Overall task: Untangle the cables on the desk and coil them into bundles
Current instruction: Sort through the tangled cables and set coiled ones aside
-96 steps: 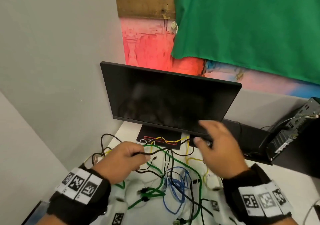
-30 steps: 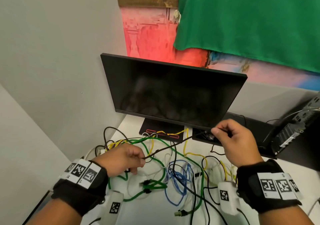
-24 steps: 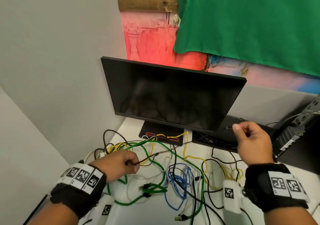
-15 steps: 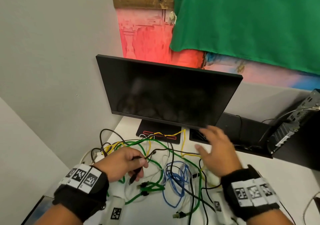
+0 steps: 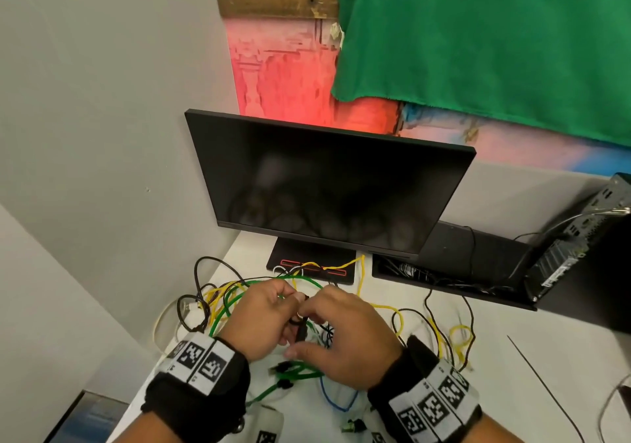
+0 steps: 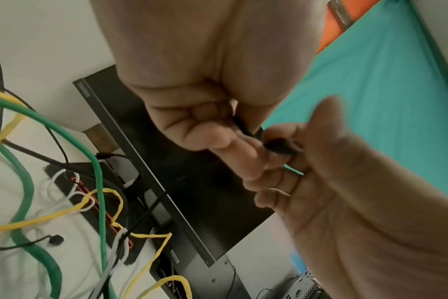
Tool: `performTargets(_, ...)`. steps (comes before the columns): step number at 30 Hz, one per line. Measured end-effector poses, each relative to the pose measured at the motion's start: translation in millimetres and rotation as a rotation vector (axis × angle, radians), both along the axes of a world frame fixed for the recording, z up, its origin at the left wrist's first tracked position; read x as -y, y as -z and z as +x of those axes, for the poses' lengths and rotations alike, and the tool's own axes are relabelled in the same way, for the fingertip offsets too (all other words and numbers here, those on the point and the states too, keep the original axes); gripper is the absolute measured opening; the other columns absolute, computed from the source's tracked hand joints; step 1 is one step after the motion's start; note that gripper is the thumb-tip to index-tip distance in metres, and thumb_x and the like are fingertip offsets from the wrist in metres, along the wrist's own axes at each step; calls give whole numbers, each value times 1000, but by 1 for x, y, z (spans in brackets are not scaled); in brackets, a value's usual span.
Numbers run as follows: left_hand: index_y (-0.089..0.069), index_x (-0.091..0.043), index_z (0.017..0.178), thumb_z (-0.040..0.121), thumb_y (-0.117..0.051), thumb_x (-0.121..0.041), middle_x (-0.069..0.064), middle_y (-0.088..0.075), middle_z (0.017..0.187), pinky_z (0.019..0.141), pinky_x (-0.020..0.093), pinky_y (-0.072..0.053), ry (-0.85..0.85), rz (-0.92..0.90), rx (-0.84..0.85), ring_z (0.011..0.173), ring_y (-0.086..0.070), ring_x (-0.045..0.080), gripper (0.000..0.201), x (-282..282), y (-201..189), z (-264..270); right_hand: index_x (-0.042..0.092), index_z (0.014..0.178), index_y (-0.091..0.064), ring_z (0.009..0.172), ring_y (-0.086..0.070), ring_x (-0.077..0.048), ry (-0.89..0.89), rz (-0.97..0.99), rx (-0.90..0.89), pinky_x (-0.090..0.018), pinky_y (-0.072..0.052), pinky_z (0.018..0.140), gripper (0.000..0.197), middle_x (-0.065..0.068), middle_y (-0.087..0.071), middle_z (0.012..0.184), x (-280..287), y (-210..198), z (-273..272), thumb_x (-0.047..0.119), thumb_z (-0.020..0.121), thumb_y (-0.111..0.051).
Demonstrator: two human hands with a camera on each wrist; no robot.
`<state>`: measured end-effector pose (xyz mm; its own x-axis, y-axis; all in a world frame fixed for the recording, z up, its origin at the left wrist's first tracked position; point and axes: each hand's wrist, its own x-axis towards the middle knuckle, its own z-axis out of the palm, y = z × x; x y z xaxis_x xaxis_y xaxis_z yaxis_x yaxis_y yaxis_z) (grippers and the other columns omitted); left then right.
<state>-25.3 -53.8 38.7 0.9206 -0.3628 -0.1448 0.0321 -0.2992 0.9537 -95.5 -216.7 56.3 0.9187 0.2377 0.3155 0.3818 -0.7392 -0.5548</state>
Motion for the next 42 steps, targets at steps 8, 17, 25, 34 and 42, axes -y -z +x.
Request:
performTargets(8, -57, -8, 85, 97, -55, -20, 11, -67, 54, 40, 23, -43, -109, 66, 33, 40, -59, 18, 17, 7, -4, 1, 32, 111, -56, 91, -56, -8, 0, -63, -126, -29, -49, 80, 31, 12, -60, 104, 0, -2, 0, 51, 88, -58)
performTargets(17, -66, -24, 81, 97, -51, -27, -4, -65, 57, 58, 28, -55, 5, 275, 342, 50, -63, 4, 22, 11, -14, -6, 22, 107, -60, 91, -59, -17, 116, -120, -149, -32, -46, 78, 17, 3, -66, 99, 5, -9, 9, 30, 102, -46)
performTargets(25, -71, -31, 106, 101, -47, -12, 5, -68, 61, 52, 19, -48, 176, -66, 129, 54, -66, 16, 32, 12, -19, -3, 38, 100, -48, 46, -58, -12, 164, 611, -362, -25, -46, 49, 38, 2, -62, 58, 11, 2, 17, 27, 82, -79)
performTargets(34, -69, -23, 83, 98, -53, -11, 4, -66, 66, 57, 31, -52, 139, -108, 124, 58, -62, 17, 25, 9, -14, 4, 32, 69, -59, 67, -52, -5, 56, 512, -365, -32, -48, 68, 23, 13, -56, 71, 28, 9, 29, 49, 77, -72)
performTargets(42, -67, -18, 72, 86, -53, -24, 4, -57, 58, 58, 23, -47, 169, -245, 31, 56, -53, 14, 21, 6, -16, 8, 41, 123, -60, 126, -46, 10, 22, 401, -345, -12, -40, 99, 56, 32, -53, 131, 40, 15, 25, 7, 79, -68)
